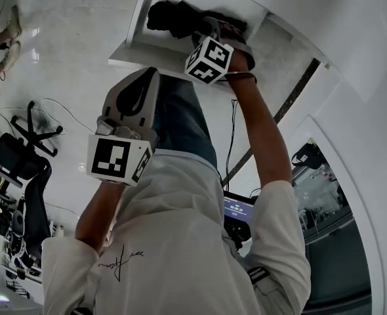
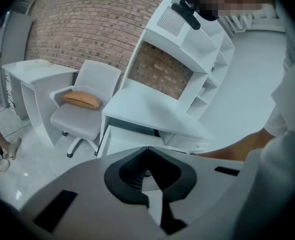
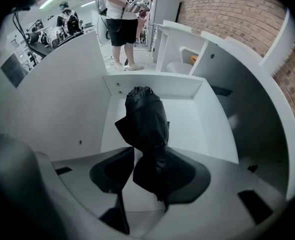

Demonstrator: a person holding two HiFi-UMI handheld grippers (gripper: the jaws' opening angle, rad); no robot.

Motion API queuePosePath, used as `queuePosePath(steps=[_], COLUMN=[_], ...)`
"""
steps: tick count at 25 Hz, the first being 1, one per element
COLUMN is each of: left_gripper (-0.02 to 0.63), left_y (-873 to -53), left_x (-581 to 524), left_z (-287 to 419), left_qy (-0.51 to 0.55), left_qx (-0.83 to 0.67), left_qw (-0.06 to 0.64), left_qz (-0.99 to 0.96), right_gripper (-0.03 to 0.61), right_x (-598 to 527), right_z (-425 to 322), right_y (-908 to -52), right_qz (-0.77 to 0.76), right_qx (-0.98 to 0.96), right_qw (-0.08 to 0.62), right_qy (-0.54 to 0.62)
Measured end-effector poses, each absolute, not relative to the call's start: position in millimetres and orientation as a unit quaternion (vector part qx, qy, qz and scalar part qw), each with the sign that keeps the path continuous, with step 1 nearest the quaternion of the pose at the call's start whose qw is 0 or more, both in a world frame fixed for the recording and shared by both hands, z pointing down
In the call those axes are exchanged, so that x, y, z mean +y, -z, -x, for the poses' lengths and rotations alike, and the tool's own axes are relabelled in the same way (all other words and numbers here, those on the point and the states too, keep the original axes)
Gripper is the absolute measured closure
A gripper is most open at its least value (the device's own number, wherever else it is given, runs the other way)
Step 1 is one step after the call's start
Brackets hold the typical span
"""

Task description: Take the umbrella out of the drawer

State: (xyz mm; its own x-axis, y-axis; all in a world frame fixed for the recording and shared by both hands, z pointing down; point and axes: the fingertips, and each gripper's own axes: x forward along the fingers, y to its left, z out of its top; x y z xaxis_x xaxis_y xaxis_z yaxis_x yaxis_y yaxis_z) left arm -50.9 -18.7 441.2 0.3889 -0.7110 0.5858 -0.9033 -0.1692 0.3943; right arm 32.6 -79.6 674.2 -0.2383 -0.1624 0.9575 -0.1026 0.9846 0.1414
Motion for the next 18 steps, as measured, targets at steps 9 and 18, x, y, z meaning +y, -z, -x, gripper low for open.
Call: queuePosePath(steps=[9, 18], left_gripper=[0.597, 0.597], left_y=[-455.4, -460.7], left_x=[-11.3, -8.7], left_z=[48.7, 45.8], left_qy=[-0.141, -0.141], left_qx=[-0.525, -0.519], left_qw=[0.371, 0.382], left_qz=[-0.753, -0.752], right_gripper=[0.348, 0.316], right_x=[-85.3, -96.7], right_z=[-35.7, -29.0], right_y=[-698.8, -704.0], right_qz=[-0.082, -0.067], right_qx=[-0.775, -0.763], right_qw=[0.625, 0.638], right_qy=[0.029, 0.074])
